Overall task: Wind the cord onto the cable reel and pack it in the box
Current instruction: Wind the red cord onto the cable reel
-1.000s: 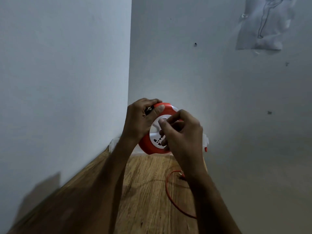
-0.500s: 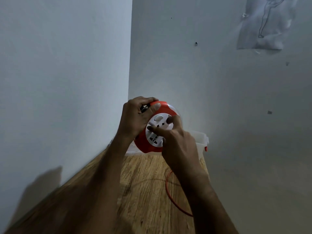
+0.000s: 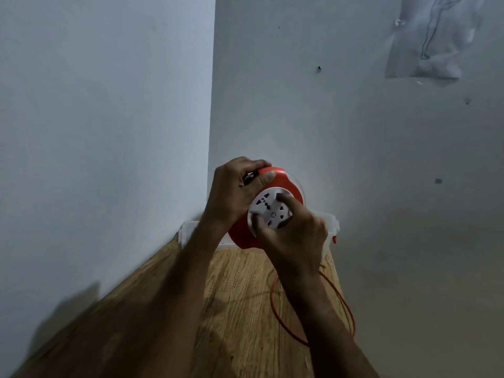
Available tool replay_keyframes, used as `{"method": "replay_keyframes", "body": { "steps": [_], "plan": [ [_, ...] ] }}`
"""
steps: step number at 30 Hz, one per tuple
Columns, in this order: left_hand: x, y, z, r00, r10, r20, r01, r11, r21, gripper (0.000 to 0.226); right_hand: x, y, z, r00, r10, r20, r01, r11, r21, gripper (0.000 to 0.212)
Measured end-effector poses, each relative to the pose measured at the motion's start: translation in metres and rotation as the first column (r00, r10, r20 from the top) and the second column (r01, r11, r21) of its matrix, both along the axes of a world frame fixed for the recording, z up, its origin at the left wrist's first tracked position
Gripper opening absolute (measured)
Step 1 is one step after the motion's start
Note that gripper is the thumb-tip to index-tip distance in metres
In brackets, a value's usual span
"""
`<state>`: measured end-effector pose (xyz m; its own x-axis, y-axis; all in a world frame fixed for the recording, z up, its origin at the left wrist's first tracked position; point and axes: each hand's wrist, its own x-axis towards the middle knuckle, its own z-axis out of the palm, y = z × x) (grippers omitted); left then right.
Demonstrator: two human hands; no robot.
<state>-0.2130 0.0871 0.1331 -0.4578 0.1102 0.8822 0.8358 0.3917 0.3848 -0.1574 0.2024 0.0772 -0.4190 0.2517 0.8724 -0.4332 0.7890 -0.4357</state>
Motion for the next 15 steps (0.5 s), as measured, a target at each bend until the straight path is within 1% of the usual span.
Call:
{"method": "replay_keyframes", "body": {
  "steps": [2, 3, 4, 5, 6, 8, 10, 11, 12, 13, 14, 15],
  "plan": [
    [0.001, 0.002, 0.001, 1.0, -0.003, -0.02, 0.003, 1.0, -0.008, 0.035, 0.0, -0.006, 0.0, 0.998, 0.048, 0.035, -0.04, 0.979, -0.201, 0.057],
    [0.002, 0.004, 0.001, 0.999, -0.006, -0.032, 0.005, 1.0, -0.018, 0.035, -0.001, -0.008, -0.002, 0.993, 0.09, 0.081, -0.059, 0.941, -0.332, 0.059],
    [0.003, 0.005, 0.001, 0.999, -0.009, -0.042, 0.008, 1.0, -0.03, 0.035, -0.002, -0.01, -0.002, 0.975, 0.176, 0.138, -0.088, 0.869, -0.486, 0.06],
    [0.004, 0.007, 0.0, 0.999, -0.012, -0.051, 0.01, 0.999, -0.044, 0.035, -0.003, -0.011, -0.001, 0.94, 0.295, 0.17, -0.121, 0.756, -0.643, 0.061],
    [0.004, 0.008, 0.0, 0.998, -0.012, -0.058, 0.008, 0.998, -0.056, 0.035, -0.001, -0.011, 0.001, 0.898, 0.408, 0.167, -0.139, 0.622, -0.77, 0.061],
    [0.004, 0.011, -0.002, 0.998, -0.006, -0.062, 0.002, 0.998, -0.07, 0.035, 0.003, -0.01, 0.006, 0.817, 0.571, 0.084, -0.146, 0.345, -0.927, 0.056],
    [0.002, 0.013, -0.005, 0.998, -0.006, -0.064, 0.001, 0.996, -0.084, 0.035, 0.01, -0.012, 0.012, 0.736, 0.671, -0.094, -0.135, 0.01, -0.991, 0.054],
    [0.002, 0.014, -0.006, 0.998, -0.009, -0.065, 0.003, 0.995, -0.095, 0.035, 0.013, -0.013, 0.016, 0.695, 0.688, -0.207, -0.124, -0.169, -0.978, 0.056],
    [0.001, 0.015, -0.007, 0.998, -0.012, -0.066, 0.005, 0.994, -0.107, 0.035, 0.017, -0.013, 0.019, 0.657, 0.679, -0.326, -0.108, -0.343, -0.933, 0.06],
    [0.002, 0.016, -0.007, 0.998, -0.015, -0.065, 0.007, 0.993, -0.117, 0.035, 0.019, -0.011, 0.022, 0.627, 0.645, -0.438, -0.092, -0.496, -0.863, 0.062],
    [0.002, 0.018, -0.007, 0.998, -0.018, -0.064, 0.011, 0.993, -0.119, 0.035, 0.02, -0.01, 0.024, 0.608, 0.6, -0.52, -0.078, -0.607, -0.791, 0.063],
    [0.003, 0.019, -0.007, 0.998, -0.023, -0.063, 0.016, 0.993, -0.114, 0.036, 0.022, -0.009, 0.026, 0.596, 0.563, -0.573, -0.065, -0.677, -0.733, 0.064]
  ]
}}
